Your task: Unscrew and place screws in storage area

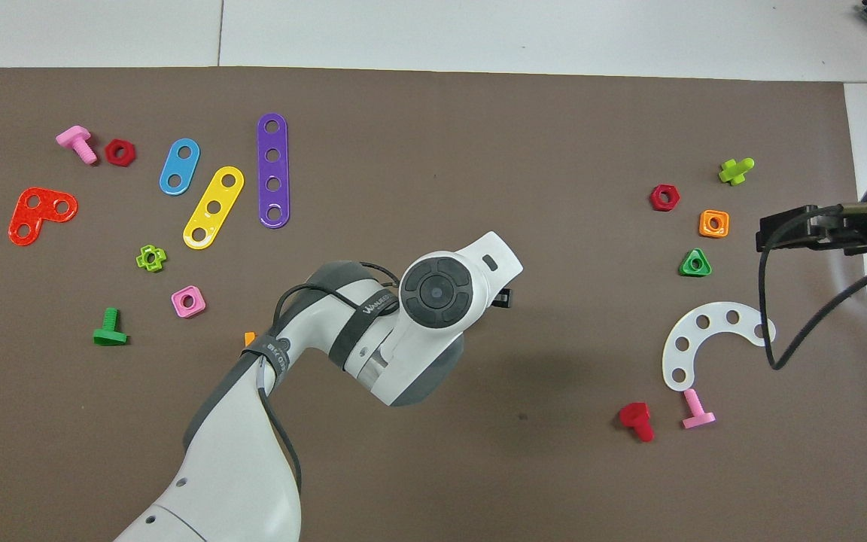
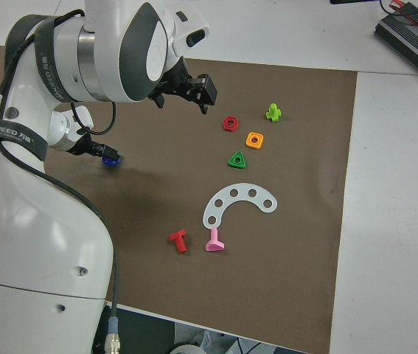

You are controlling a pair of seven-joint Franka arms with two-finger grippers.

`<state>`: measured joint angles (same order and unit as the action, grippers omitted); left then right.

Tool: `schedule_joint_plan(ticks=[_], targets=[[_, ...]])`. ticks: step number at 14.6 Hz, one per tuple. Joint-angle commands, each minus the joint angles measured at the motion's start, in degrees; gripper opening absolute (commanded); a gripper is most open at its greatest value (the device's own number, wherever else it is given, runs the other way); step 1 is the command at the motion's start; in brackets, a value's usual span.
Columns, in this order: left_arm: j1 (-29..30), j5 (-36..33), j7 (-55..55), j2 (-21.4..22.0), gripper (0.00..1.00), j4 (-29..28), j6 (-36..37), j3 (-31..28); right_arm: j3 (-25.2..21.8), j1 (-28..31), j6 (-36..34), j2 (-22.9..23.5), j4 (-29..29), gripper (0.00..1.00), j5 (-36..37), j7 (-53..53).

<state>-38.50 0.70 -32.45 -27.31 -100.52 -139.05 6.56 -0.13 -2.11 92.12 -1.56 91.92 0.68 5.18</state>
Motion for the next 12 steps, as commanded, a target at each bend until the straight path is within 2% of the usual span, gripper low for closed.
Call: schedule_joint_plan(ticks=[1,7,12], targets=[[-0.7,-1.32,-0.51,0.51,0.94,-1.35,-1.75,-0.76,0.13,0.17,-0.8,0.06,-0.07,1.0,-0.15,-1.32],[-0.61,-2.45,-0.51,-0.81,0.93,-1.26,-3.77,-0.85,0.13,0.17,-0.8,-0.02,-0.07,1.0,-0.15,-1.32],[-0.61,-4.04,-0.42,-1.16,0.89,-1.26,-3.77,-0.76,0.04,0.17,-0.8,-0.02,-0.07,1.0,-0.15,-1.32]])
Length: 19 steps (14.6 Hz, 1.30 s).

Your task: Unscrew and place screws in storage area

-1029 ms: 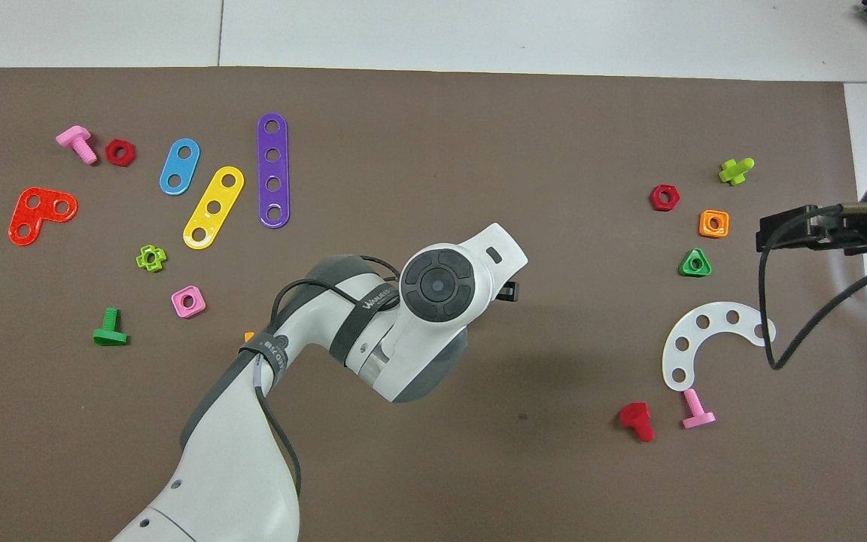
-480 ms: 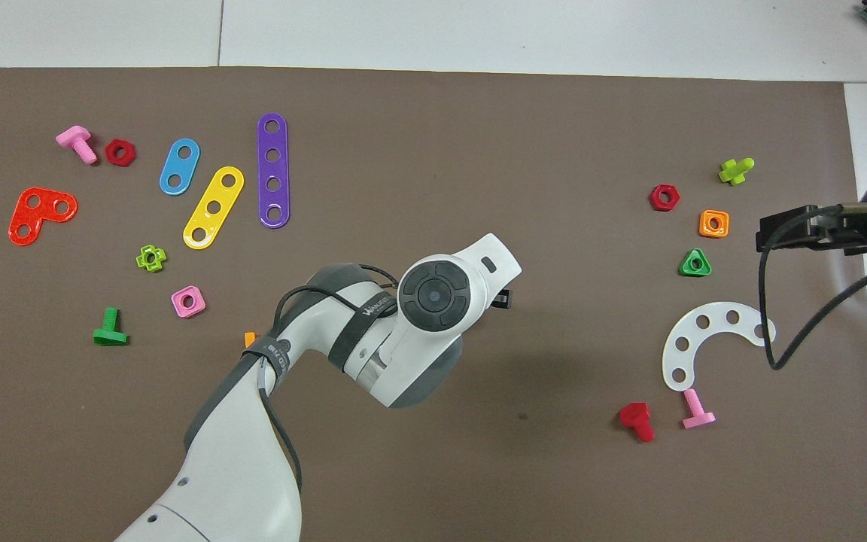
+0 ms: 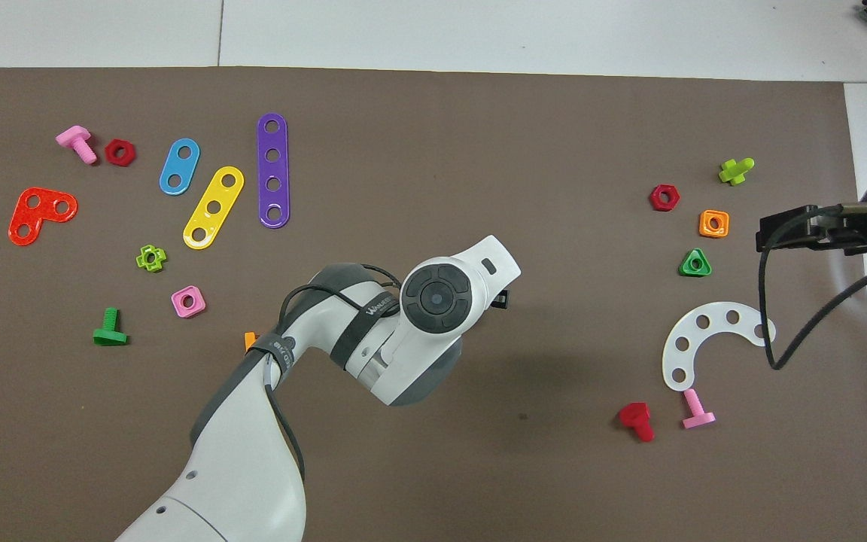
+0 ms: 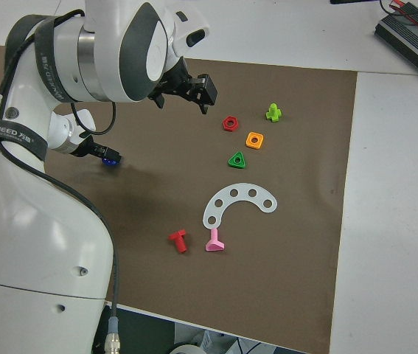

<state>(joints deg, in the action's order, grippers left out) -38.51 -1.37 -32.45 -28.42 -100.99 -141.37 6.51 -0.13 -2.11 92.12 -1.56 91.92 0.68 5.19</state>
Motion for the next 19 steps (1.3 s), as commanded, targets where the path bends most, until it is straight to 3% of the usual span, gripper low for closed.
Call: schedule_joint_plan(ticks=[1,8,12,19], targets=[[-0.69,-2.14,-0.51,-0.49,0.88,-0.7,-1.62,-0.71,0.13,0.17,-0.8,-0.02,-0.07,1.0,-0.15,-1.32],[-1.22,-2.93,-0.77,-2.43,0.86,5.36,5.3,-0.97,0.13,0.17,-0.8,-0.02,-0.07,1.0,-0.15,-1.32],[-1.84,-3.73,-0.86,-2.43,0.86,5.54,6.11,-1.06,0.04,0.17,-0.8,-0.02,-0.07,1.0,-0.15,-1.32],[-1.84,-3.81,-0.86,-2.43,0.71,5.1,6.02,-1.06,0.13,0.17,-0.71,-0.02,-0.07,1.0,-0.15,-1.32]])
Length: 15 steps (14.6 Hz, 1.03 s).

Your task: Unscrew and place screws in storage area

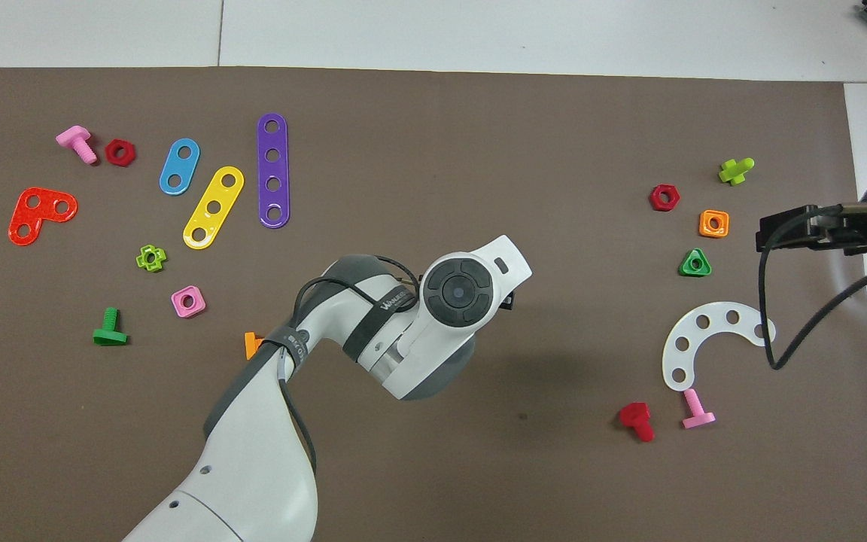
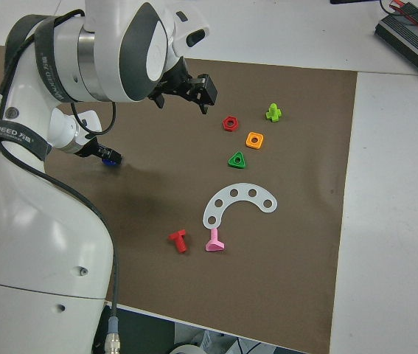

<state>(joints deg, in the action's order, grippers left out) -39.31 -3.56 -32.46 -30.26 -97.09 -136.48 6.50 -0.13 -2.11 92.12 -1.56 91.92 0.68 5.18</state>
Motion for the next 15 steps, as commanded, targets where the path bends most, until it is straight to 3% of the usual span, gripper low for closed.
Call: schedule_joint_plan(ticks=[1,8,13,15], targets=[[-1.04,-1.62,-0.85,-0.5,0.67,1.29,1.22,-1.05,0.04,0.17,-0.8,-0.02,-0.07,1.0,-0.15,-1.32],[-1.04,-1.62,-0.77,-0.59,0.2,1.82,3.23,-1.14,0.04,0.17,-0.8,-0.02,-0.07,1.0,-0.15,-1.32],[-1.04,-1.62,-0.85,-0.94,0.13,5.67,8.58,-1.05,0.13,0.17,-0.8,-0.02,-0.07,1.0,-0.15,-1.32],[-1.04,-1.54,-0.85,-1.91,0.05,8.83,11.4,-1.05,0.04,0.17,-0.8,-0.02,-0.07,1.0,-0.15,-1.32]])
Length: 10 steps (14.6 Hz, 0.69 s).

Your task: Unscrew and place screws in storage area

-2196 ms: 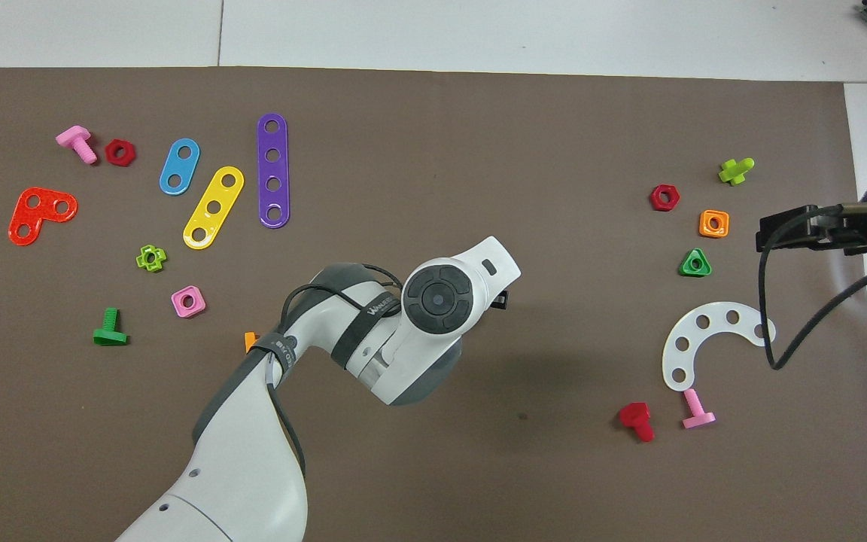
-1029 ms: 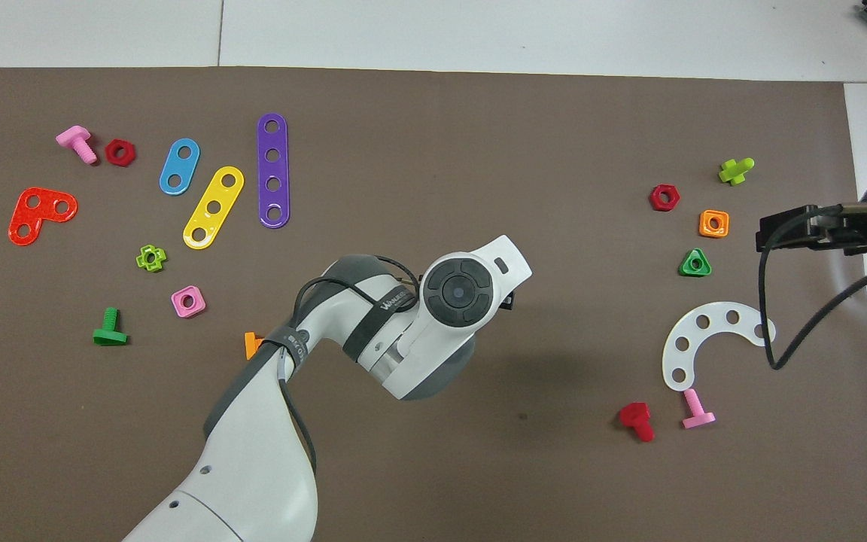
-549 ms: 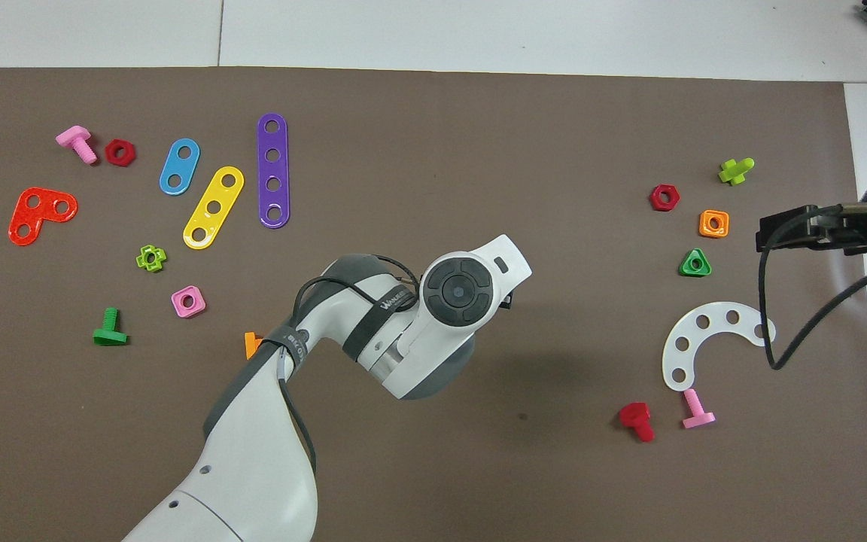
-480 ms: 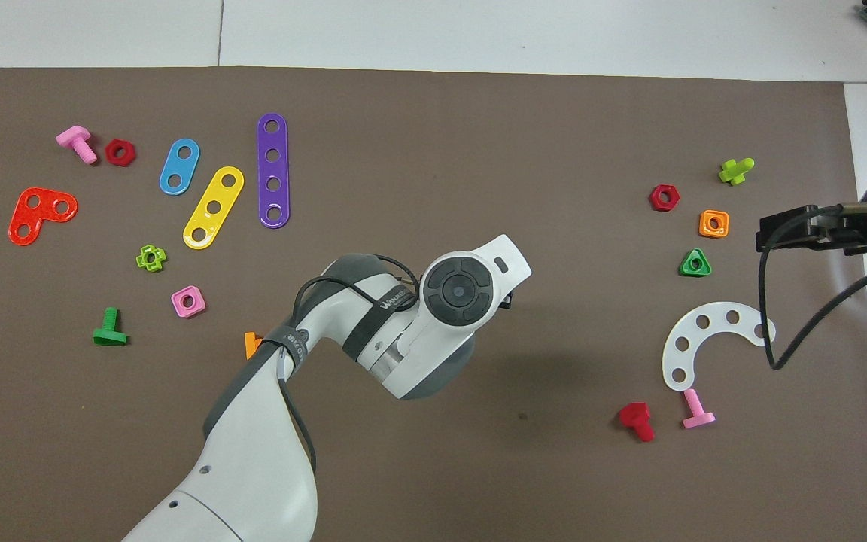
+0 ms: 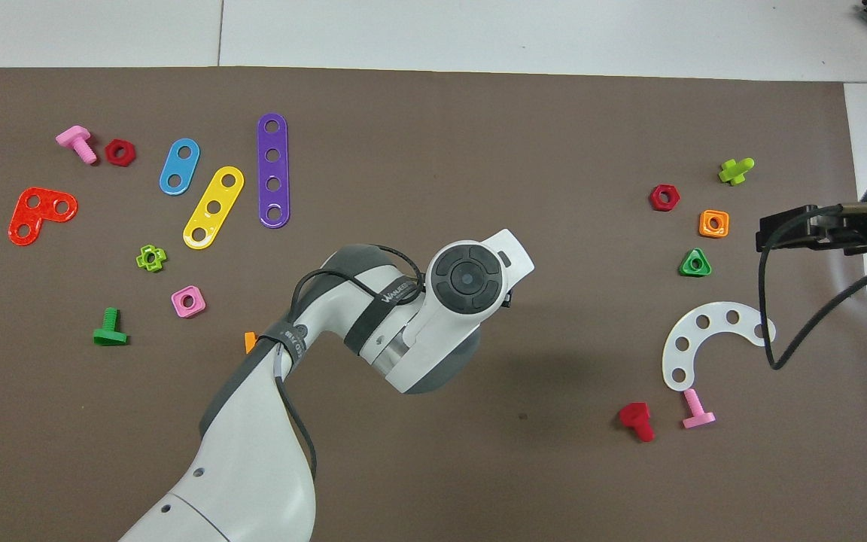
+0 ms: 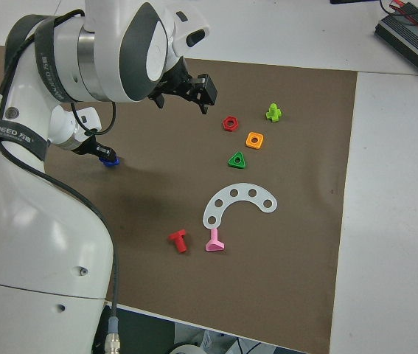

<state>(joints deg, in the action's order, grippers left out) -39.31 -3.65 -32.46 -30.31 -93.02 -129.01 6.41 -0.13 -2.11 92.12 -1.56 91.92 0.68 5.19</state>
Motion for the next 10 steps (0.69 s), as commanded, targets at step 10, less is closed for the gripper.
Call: schedule_joint_plan(ticks=[10], targets=[[11.16,0.84,2.73,3.06,0.0,10.76,13.08,-0.96,0.04,0.17,-0.89,-0.02,-0.07,1.0,-0.15,-1.4]])
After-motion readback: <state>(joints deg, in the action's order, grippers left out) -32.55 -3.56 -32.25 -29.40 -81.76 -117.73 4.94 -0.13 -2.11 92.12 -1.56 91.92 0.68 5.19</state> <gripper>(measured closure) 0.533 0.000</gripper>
